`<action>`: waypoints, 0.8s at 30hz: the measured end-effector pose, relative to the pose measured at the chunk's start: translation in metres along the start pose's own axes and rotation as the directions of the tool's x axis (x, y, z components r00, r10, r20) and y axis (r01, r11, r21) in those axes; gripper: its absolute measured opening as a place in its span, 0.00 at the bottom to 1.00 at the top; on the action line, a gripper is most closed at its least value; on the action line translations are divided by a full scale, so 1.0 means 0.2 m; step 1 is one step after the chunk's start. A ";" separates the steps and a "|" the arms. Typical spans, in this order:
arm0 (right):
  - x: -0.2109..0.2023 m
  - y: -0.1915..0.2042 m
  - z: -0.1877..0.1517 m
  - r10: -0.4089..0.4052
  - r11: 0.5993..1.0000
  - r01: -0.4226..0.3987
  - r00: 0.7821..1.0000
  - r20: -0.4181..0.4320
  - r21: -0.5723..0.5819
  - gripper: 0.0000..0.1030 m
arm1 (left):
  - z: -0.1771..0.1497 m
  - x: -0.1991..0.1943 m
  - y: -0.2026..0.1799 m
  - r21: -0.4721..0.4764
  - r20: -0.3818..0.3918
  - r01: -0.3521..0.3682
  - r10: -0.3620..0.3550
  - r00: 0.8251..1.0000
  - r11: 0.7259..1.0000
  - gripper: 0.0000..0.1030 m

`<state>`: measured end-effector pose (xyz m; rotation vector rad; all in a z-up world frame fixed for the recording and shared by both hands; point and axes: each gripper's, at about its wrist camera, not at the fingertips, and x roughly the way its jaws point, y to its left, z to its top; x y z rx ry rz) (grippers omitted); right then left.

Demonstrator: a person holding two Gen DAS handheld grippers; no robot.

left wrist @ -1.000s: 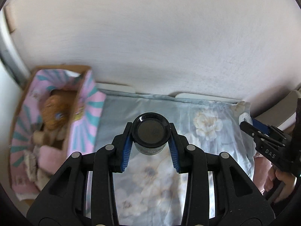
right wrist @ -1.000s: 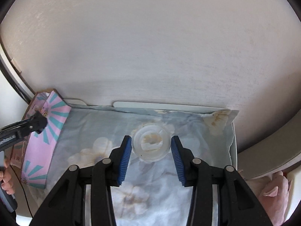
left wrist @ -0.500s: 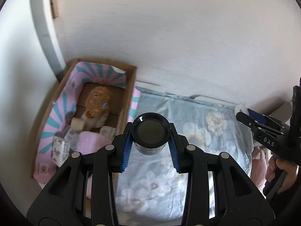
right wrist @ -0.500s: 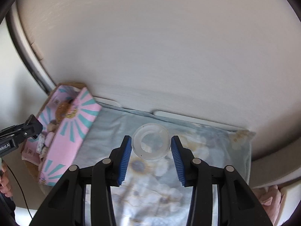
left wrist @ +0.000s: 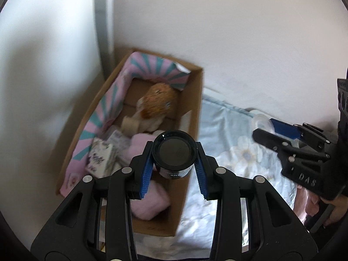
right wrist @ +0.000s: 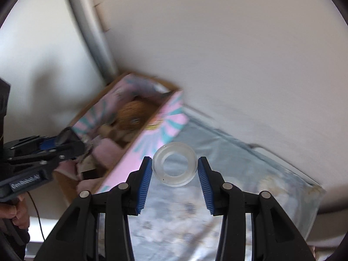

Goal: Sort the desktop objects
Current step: 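Carry the lens cap and tape roll into the cardboard box and release both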

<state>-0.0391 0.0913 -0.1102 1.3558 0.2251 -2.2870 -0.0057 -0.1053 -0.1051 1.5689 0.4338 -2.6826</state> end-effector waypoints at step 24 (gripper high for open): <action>0.30 0.43 0.25 0.082 0.980 -0.102 0.989 -0.120 -0.169 0.38 | -0.12 0.08 0.32 -0.090 -0.060 -0.012 0.007 0.998 0.996 0.32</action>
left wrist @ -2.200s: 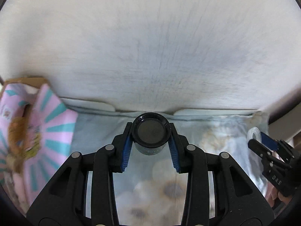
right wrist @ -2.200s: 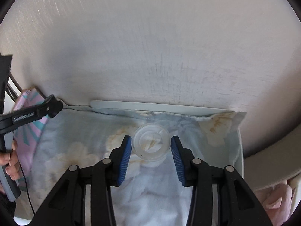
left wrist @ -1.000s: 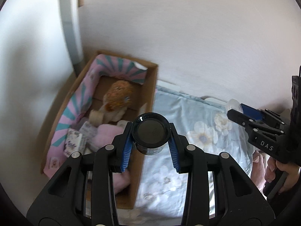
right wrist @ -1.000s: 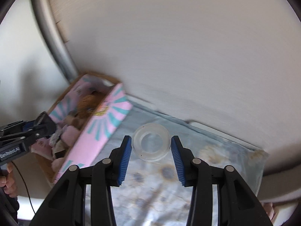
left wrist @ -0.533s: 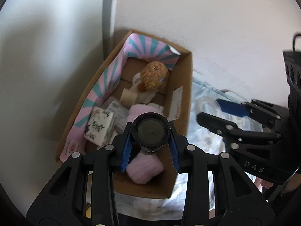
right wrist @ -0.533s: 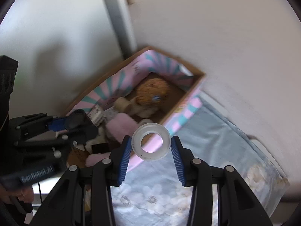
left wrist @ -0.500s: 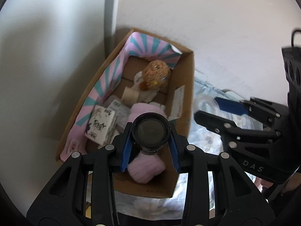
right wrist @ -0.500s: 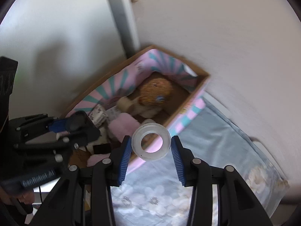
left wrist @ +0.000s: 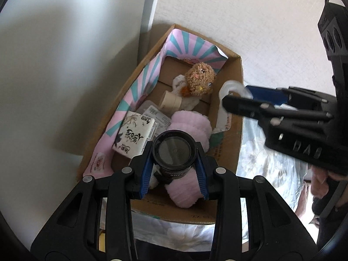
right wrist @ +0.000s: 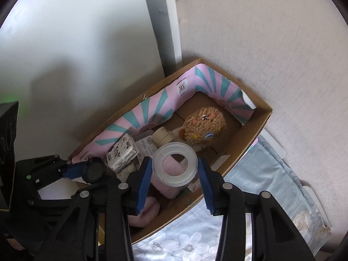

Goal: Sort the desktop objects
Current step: 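Carry the lens cap and tape roll into the cardboard box and release both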

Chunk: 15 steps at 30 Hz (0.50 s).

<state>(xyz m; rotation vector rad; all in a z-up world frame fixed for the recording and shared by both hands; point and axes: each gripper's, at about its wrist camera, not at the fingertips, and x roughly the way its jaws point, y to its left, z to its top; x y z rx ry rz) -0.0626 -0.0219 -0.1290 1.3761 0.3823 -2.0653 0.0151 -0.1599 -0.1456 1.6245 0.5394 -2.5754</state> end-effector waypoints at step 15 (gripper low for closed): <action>0.09 -0.06 0.05 0.089 0.988 -0.087 0.996 -0.005 0.128 0.69 | 0.00 0.06 0.02 -0.003 -0.056 0.000 0.000 0.998 1.000 0.84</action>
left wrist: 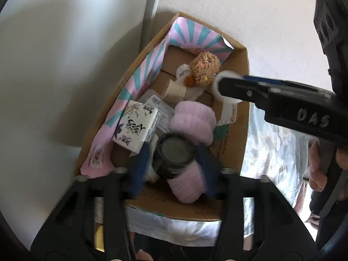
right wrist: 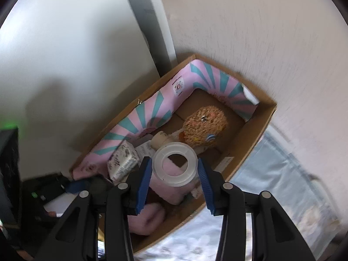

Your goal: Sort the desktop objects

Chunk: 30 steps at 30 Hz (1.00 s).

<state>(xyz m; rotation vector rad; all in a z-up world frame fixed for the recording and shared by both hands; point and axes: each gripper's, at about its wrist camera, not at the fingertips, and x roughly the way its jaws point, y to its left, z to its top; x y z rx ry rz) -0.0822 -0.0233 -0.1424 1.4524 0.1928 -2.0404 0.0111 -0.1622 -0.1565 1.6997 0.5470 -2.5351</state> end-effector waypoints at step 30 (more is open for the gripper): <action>-0.09 0.01 0.00 -0.072 0.997 0.071 0.995 0.074 0.026 0.97 | -0.02 -0.11 0.02 -0.013 0.061 -0.058 0.058 0.996 0.998 1.00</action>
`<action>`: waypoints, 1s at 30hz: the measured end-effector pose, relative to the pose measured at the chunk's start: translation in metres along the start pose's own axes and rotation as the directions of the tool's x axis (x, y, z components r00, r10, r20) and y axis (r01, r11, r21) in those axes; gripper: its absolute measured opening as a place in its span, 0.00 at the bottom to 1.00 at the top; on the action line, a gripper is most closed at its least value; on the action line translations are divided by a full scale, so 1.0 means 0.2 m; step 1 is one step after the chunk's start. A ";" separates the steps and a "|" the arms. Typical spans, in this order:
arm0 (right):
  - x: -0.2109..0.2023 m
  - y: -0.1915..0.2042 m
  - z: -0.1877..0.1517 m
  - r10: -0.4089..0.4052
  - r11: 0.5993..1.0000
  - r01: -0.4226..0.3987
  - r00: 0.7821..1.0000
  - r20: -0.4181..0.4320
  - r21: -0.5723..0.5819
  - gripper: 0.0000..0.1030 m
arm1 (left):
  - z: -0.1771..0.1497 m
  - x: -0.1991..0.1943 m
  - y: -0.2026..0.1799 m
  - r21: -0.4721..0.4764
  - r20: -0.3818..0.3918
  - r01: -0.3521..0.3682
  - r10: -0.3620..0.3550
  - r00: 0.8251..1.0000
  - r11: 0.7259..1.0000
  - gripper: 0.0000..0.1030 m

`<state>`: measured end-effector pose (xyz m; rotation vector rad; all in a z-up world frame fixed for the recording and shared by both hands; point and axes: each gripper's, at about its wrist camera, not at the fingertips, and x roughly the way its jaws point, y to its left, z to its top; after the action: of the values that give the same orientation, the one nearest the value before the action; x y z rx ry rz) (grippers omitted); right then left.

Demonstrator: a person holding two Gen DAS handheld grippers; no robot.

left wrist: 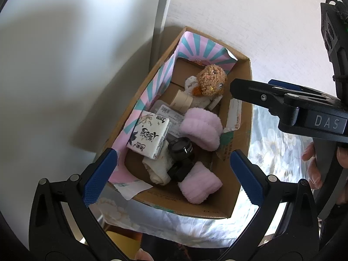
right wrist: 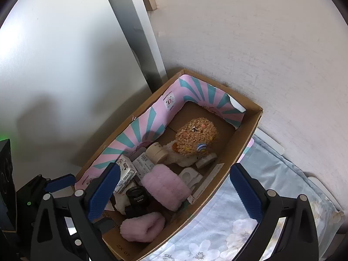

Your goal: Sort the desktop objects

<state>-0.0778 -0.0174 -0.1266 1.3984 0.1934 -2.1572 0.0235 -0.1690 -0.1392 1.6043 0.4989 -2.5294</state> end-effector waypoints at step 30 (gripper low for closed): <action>-0.04 0.03 0.00 -0.025 1.000 0.025 1.000 0.004 -0.014 0.97 | -0.01 -0.03 0.03 -0.010 0.007 -0.010 0.010 1.000 1.000 1.00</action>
<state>-0.0712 -0.0189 -0.1182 1.3906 0.2253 -2.1744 0.0286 -0.1741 -0.1352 1.5906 0.5002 -2.5204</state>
